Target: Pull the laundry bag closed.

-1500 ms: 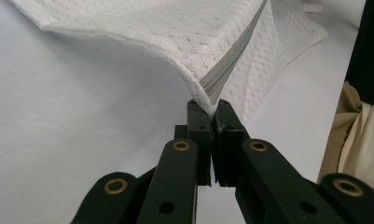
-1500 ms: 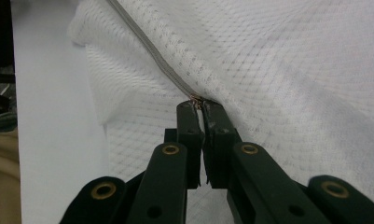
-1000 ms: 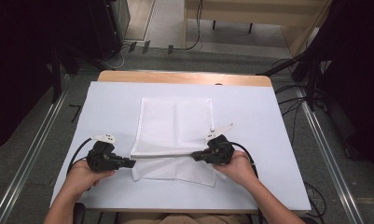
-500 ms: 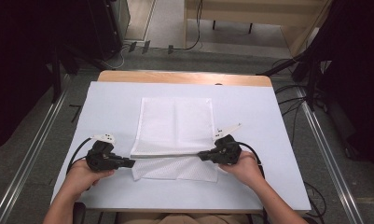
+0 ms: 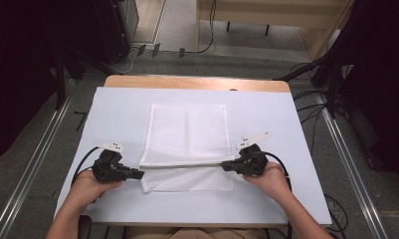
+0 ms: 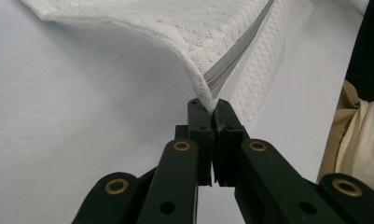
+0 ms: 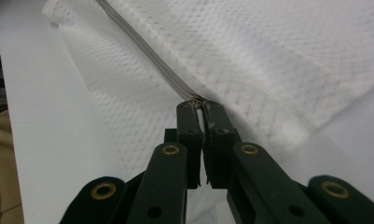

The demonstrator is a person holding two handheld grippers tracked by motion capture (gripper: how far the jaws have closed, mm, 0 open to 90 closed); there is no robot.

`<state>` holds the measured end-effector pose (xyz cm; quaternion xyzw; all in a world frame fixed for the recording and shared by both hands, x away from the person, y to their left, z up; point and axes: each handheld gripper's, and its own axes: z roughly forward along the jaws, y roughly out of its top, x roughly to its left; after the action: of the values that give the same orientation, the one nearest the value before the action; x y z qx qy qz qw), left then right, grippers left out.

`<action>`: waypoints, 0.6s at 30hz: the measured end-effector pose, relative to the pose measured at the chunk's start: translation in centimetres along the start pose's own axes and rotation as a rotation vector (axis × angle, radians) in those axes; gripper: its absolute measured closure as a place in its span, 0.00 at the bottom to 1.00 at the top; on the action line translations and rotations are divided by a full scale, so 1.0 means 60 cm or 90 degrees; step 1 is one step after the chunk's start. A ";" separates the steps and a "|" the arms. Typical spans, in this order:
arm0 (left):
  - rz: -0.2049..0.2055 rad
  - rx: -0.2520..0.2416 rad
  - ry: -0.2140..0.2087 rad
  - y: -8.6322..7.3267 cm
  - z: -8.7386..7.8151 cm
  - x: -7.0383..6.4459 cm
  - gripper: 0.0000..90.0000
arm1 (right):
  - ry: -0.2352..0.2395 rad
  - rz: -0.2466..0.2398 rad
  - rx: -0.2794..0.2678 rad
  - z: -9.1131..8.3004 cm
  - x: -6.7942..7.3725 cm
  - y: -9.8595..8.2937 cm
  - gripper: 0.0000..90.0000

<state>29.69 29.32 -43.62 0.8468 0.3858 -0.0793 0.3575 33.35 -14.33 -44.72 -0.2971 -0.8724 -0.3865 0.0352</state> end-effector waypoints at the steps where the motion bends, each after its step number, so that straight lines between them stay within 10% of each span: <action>1: 0.001 -0.004 0.006 0.000 -0.001 0.000 0.99 | -0.003 0.004 0.002 -0.002 -0.001 -0.001 0.98; 18: -0.002 0.006 0.017 0.001 0.004 0.001 0.98 | -0.010 0.018 0.004 -0.001 -0.007 -0.011 0.98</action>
<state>29.78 29.18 -43.76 0.8486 0.3919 -0.0701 0.3484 33.32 -14.93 -45.25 -0.3122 -0.8698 -0.3806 0.0345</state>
